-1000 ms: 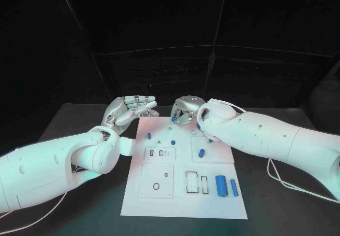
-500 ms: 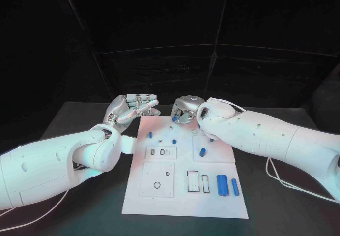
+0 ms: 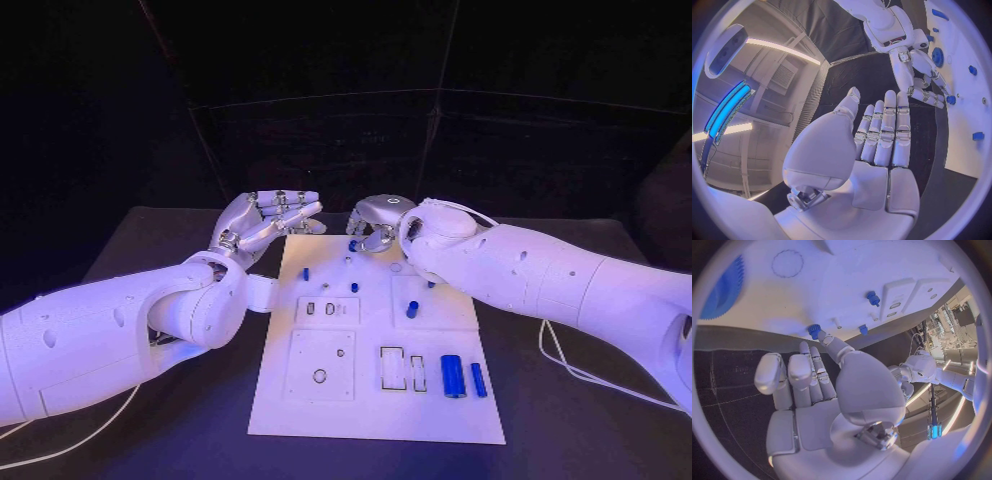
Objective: Assemble the parts on the task board
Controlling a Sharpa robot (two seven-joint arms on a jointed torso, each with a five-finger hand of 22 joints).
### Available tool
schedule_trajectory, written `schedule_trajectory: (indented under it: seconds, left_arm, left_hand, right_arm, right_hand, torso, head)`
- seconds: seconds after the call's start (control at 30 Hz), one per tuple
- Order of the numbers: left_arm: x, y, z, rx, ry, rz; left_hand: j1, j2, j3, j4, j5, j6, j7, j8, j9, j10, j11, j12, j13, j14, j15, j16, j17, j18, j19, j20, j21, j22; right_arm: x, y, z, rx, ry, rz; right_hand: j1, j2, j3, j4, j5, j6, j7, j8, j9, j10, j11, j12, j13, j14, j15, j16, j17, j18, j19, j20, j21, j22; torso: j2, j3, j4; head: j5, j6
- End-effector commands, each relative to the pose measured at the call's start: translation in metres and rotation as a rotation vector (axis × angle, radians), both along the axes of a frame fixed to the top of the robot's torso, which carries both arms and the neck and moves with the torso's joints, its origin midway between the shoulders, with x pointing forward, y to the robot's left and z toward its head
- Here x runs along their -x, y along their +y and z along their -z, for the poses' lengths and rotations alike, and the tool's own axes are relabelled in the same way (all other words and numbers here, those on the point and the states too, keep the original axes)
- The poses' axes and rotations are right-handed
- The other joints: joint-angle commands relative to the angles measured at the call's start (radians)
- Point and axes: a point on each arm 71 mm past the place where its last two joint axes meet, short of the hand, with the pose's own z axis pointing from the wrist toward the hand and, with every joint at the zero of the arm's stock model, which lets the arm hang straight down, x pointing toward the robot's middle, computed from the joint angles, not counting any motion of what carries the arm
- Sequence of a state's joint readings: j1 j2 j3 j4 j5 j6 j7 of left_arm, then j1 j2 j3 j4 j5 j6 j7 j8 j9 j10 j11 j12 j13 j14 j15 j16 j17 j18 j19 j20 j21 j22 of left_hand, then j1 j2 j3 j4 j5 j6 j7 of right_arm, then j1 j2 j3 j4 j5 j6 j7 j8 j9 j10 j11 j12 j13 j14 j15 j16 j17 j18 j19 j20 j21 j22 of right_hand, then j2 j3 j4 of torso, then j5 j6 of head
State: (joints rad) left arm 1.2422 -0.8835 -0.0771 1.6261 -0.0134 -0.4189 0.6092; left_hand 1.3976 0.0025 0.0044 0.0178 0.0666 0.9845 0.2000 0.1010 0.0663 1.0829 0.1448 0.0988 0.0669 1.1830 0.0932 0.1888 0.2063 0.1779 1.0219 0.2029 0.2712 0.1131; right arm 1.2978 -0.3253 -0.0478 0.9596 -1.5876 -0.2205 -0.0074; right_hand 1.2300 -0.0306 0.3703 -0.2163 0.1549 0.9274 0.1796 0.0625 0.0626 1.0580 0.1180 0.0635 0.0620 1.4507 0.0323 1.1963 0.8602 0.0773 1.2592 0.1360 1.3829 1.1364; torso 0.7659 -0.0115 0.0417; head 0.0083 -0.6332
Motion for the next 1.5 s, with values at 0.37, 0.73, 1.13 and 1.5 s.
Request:
schedule_trajectory:
  seconds: [0.37, 0.73, 1.13, 1.5]
  left_arm:
    - [0.0, 0.002, -0.002, 0.0, -0.008, 0.005]
    - [-0.002, 0.006, -0.002, -0.002, -0.01, -0.001]
    - [-0.004, 0.006, -0.001, -0.003, -0.011, -0.002]
    - [-0.006, 0.007, 0.0, -0.005, -0.01, -0.007]
  left_hand:
    - [0.001, 0.006, 0.0, -0.008, -0.005, 0.006, 0.004, -0.006, -0.001, 0.001, 0.006, -0.007, -0.002, -0.001, 0.003, -0.005, 0.002, 0.005, 0.004, 0.003, -0.003, -0.002]
    - [0.005, 0.011, 0.002, -0.016, -0.005, 0.009, 0.001, -0.008, -0.001, 0.005, 0.003, -0.01, -0.001, 0.002, 0.002, -0.009, 0.005, 0.006, 0.007, 0.003, -0.005, -0.003]
    - [0.005, 0.011, 0.002, -0.017, -0.005, 0.009, 0.0, -0.008, -0.001, 0.006, 0.003, -0.011, -0.001, 0.003, 0.001, -0.009, 0.006, 0.006, 0.007, 0.002, -0.005, -0.004]
    - [0.006, 0.012, 0.002, -0.019, -0.005, 0.01, 0.0, -0.009, -0.001, 0.007, 0.003, -0.011, -0.001, 0.004, 0.001, -0.01, 0.007, 0.006, 0.008, 0.002, -0.005, -0.004]
  right_arm:
    - [0.004, -0.015, -0.006, -0.03, -0.042, 0.016]
    - [0.023, -0.093, -0.016, -0.162, 0.075, 0.182]
    - [0.023, -0.133, -0.009, -0.11, 0.218, 0.305]
    - [0.015, -0.134, -0.005, -0.056, 0.224, 0.321]
  right_hand:
    - [0.009, -0.012, -0.027, 0.013, -0.005, -0.013, 0.001, 0.004, 0.005, -0.006, 0.0, 0.017, 0.005, 0.0, -0.002, -0.002, -0.009, 0.019, -0.003, 0.003, -0.008, -0.009]
    - [-0.053, -0.08, -0.132, 0.091, 0.051, 0.017, -0.027, 0.019, 0.008, 0.276, -0.055, 0.201, 0.101, 0.045, -0.046, 0.117, 0.164, -0.014, 0.118, -0.033, 0.07, 0.151]
    - [0.108, -0.083, -0.425, 0.374, 0.095, -0.086, -0.011, 0.078, 0.009, 0.227, -0.039, 1.034, 0.938, 0.077, -0.028, 0.284, 0.46, -0.036, 0.183, -0.022, 0.117, 0.254]
    - [0.161, -0.06, -0.419, 0.385, 0.108, -0.086, -0.009, 0.106, 0.01, 0.274, -0.036, 1.172, 1.093, 0.083, -0.025, 0.305, 0.508, -0.042, 0.202, -0.017, 0.13, 0.285]
  torso:
    - [0.0, 0.0003, -0.0025]
    - [-0.005, -0.0018, -0.0169]
    - [-0.002, 0.0021, -0.0211]
    - [-0.002, 0.0015, -0.0202]
  head:
    - [0.002, 0.004]
    - [-0.013, 0.022]
    - [-0.014, 0.024]
    - [-0.012, 0.017]
